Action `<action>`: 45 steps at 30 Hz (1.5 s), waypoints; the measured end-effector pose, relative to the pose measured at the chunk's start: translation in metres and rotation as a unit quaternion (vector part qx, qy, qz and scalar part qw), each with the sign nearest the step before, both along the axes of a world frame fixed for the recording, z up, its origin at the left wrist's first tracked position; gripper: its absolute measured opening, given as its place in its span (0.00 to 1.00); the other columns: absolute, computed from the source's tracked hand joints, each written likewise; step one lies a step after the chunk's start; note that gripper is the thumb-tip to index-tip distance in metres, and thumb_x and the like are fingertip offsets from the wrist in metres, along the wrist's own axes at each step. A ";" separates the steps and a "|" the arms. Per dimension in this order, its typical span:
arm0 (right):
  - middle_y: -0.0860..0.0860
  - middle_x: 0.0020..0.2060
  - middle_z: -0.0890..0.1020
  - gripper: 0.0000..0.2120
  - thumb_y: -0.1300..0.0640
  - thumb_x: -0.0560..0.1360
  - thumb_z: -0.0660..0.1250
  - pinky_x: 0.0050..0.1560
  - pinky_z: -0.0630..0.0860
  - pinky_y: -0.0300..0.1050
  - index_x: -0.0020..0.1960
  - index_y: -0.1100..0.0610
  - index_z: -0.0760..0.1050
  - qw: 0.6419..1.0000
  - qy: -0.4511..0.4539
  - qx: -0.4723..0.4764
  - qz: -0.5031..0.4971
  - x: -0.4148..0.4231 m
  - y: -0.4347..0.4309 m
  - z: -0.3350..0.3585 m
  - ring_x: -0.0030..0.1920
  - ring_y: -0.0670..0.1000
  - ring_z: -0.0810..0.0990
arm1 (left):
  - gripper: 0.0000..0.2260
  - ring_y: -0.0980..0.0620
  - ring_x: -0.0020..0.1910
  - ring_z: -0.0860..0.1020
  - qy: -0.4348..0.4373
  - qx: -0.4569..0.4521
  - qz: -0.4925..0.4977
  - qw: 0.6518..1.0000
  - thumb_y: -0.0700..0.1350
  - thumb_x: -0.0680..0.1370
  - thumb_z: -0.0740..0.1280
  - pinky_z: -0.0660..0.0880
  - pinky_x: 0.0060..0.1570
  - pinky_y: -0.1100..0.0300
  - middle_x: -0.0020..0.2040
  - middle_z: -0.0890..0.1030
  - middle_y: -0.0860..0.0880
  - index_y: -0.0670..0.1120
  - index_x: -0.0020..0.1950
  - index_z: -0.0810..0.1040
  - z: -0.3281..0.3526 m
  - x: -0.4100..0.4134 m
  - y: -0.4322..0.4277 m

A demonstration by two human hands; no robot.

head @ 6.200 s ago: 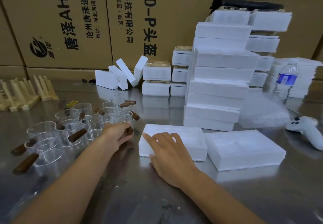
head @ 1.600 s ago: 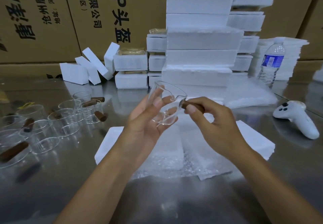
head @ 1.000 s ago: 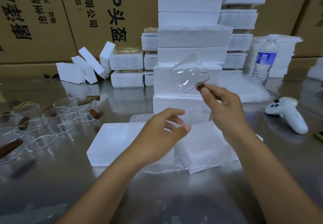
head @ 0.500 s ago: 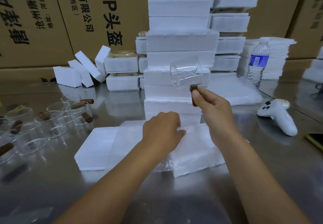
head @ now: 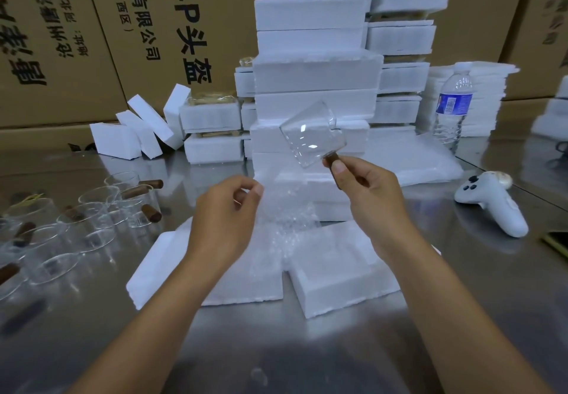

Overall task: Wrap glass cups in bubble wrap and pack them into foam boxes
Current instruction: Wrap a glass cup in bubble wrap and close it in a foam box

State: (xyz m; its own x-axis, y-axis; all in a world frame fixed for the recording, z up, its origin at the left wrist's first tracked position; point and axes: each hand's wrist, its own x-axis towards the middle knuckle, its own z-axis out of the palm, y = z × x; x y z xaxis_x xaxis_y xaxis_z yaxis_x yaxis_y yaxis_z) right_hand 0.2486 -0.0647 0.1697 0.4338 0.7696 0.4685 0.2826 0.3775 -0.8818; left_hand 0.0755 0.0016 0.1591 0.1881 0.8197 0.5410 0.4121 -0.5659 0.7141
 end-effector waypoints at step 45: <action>0.41 0.27 0.76 0.16 0.38 0.64 0.66 0.34 0.70 0.31 0.31 0.50 0.80 0.976 -0.118 -0.156 0.099 -0.037 -0.005 -0.001 0.31 0.39 0.73 | 0.02 0.64 0.41 0.72 -0.100 0.236 -0.123 0.959 0.41 0.74 0.70 0.68 0.45 0.73 0.40 0.74 0.60 0.46 0.46 0.81 0.010 -0.009 -0.034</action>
